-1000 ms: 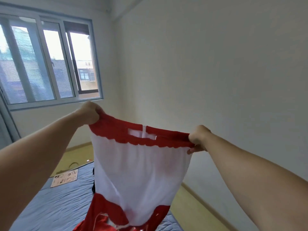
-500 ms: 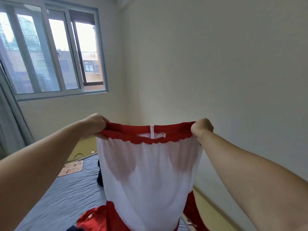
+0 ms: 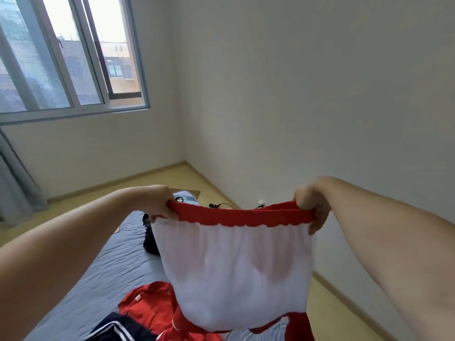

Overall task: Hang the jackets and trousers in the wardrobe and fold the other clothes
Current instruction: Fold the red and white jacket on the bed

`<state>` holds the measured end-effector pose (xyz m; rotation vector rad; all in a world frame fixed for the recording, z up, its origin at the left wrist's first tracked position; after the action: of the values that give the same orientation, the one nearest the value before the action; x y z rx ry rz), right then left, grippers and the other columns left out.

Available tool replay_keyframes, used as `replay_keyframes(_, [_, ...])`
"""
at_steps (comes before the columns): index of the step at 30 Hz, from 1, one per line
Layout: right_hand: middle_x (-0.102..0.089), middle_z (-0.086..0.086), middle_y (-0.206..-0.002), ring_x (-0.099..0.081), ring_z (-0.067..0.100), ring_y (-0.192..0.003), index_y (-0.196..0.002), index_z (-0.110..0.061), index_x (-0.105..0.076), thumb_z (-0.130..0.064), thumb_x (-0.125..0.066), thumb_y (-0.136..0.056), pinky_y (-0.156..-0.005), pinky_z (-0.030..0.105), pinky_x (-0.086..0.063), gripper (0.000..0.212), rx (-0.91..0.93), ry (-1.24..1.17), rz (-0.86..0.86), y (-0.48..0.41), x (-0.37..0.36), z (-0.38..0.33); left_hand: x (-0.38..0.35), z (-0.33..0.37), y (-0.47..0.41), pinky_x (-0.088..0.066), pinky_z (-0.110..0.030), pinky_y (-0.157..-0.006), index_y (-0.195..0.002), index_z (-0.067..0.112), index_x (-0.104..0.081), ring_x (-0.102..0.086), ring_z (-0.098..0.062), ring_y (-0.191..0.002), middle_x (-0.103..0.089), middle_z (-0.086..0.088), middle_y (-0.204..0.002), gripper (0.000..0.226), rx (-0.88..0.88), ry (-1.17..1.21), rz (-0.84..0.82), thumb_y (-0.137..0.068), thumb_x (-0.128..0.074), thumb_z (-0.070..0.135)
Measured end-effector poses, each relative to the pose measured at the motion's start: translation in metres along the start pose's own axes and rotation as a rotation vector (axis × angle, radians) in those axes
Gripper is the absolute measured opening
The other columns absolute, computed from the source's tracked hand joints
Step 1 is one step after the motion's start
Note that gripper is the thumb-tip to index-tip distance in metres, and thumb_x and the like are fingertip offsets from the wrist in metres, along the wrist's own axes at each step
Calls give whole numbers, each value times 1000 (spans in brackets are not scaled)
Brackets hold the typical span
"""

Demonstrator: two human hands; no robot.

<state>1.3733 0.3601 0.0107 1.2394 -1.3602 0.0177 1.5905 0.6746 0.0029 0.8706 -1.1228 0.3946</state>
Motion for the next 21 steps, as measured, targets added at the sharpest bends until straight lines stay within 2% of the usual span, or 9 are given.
replay_keyframes(2, [-71, -1, -63, -59, 14, -42, -102, -7, -70, -4, -34, -101, -48, 26, -47, 36, -5, -157, -27, -13, -8, 2, -9, -14, -12, -55, -30, -77, -63, 33, -69, -73, -17, -59, -61, 16, -51, 24, 19, 61, -26, -86, -73, 40])
replay_keyframes(3, [-67, -2, -63, -51, 13, -39, -99, -9, -68, -12, -37, -100, -47, 23, -38, 31, -13, -195, -57, -18, -12, 2, -13, -19, -18, -57, -34, -79, -66, 31, -69, -74, -19, -60, -62, 13, -54, 22, 25, 93, -28, -86, -74, 37])
replay_keyframes(5, [-60, -3, -75, -42, 14, -44, -101, -18, -69, -41, -52, -98, -53, 25, -28, 29, -21, -251, -179, -26, -22, -1, -20, -25, -28, -61, -37, -73, -69, 30, -70, -73, -21, -58, -63, 7, -64, 19, 27, 142, -54, -87, -77, 32])
replay_keyframes(7, [-58, -6, -75, -44, 13, -46, -98, -25, -69, -58, -67, -89, -57, 25, -29, 35, -62, -208, -318, -34, -29, -1, -30, -28, -37, -59, -31, -60, -79, 27, -71, -73, -22, -58, -65, 0, -78, 11, 45, 153, -128, -88, -78, 27])
replay_keyframes(10, [-57, -4, -64, -49, 13, -47, -99, -21, -60, -45, -78, -84, -58, 22, -39, 33, -140, -26, -409, -60, -29, 5, -48, -32, -54, -58, -29, -55, -92, 15, -73, -72, -27, -61, -65, -8, -92, 9, 89, 199, -246, -87, -79, 19])
replay_keyframes(14, [-52, 4, -67, -46, 18, -57, -94, -15, -58, -47, -83, -79, -60, 27, -44, 43, -209, 159, -430, -109, -14, 4, -71, -32, -67, -60, -33, -61, -84, 17, -79, -74, -21, -67, -71, -7, -92, 7, 181, 310, -454, -86, -79, 11])
replay_keyframes(18, [-59, 12, -96, -58, 25, -73, -117, -8, -58, -40, -84, -81, -74, 34, -53, 55, -258, 196, -466, -160, 4, -11, -79, -38, -86, -62, -38, -69, -91, 14, -80, -73, -24, -82, -75, -7, -97, 12, 338, 414, -546, -86, -78, 4])
replay_keyframes(20, [-60, 21, -117, -66, 37, -90, -132, -2, -50, -37, -79, -87, -95, 45, -54, 64, -190, 157, -415, -195, 15, -27, -73, -47, -105, -62, -37, -71, -95, 12, -79, -72, -26, -83, -71, -9, -101, 13, 418, 422, -465, -85, -77, 2])
replay_keyframes(21, [-58, 27, -125, -67, 42, -96, -136, 1, -45, -35, -75, -91, -100, 52, -52, 65, -124, 126, -363, -213, 21, -39, -66, -54, -118, -62, -35, -71, -98, 12, -78, -72, -25, -81, -69, -7, -100, 14, 444, 373, -374, -86, -77, 4])
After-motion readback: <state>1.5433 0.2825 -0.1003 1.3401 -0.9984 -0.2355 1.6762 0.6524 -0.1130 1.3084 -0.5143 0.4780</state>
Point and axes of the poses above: each hand's wrist, its own y-axis away from the middle knuckle, its own x-axis out of the back of the hand, z = x × y, the point moved 8 cm from there along -y, towards the middle knuckle
